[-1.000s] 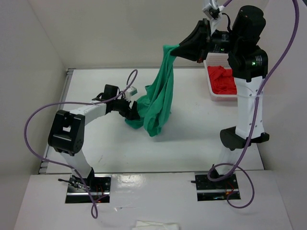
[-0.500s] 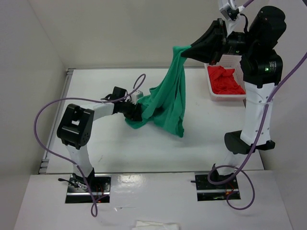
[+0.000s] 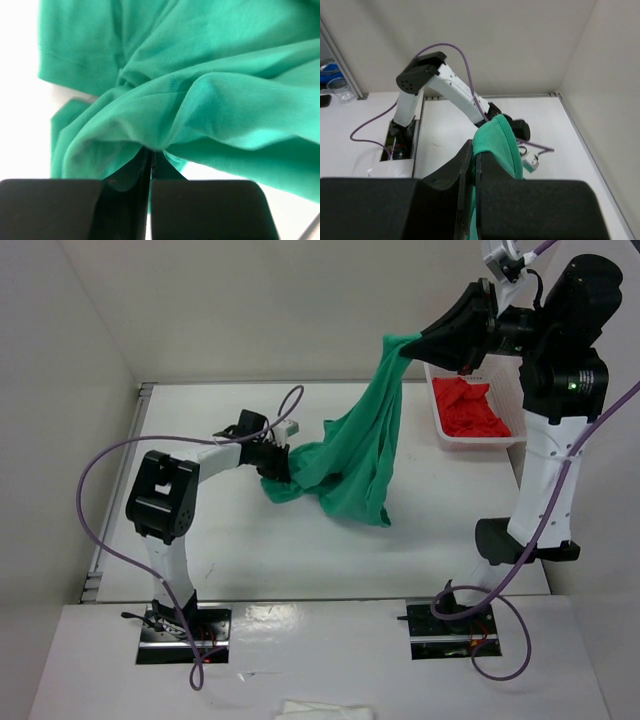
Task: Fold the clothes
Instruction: Flatten the tank top out
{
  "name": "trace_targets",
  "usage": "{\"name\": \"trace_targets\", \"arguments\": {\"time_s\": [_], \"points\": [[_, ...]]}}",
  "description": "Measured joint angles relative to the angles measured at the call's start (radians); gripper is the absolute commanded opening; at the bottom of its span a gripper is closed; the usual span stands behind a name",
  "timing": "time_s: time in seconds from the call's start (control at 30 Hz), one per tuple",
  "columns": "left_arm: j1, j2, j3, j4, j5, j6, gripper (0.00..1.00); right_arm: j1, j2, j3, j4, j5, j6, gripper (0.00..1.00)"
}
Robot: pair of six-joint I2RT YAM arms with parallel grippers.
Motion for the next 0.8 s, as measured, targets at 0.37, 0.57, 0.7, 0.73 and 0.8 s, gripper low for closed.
{"name": "trace_targets", "arguments": {"time_s": [0.37,0.57,0.7,0.73,0.8], "points": [[0.188,-0.11,0.595,-0.294,-0.078,0.062,0.0,-0.185,-0.053,-0.168,0.102,-0.027,0.014,0.0],[0.291,-0.159,0.971,-0.401,-0.108,0.098,0.0,-0.224,0.005,-0.168,0.129,0.019,0.014,0.0],[0.354,-0.216,1.019,-0.418,-0.099,0.113,0.0,-0.263,0.049,-0.152,0.128,0.056,0.006,0.0],[0.373,-0.233,1.004,-0.417,-0.095,0.113,0.0,-0.28,0.056,-0.148,0.128,0.061,0.006,0.0],[0.413,-0.267,0.968,-0.412,-0.089,0.113,0.0,-0.316,0.066,-0.138,0.127,0.069,0.008,0.0]]}}
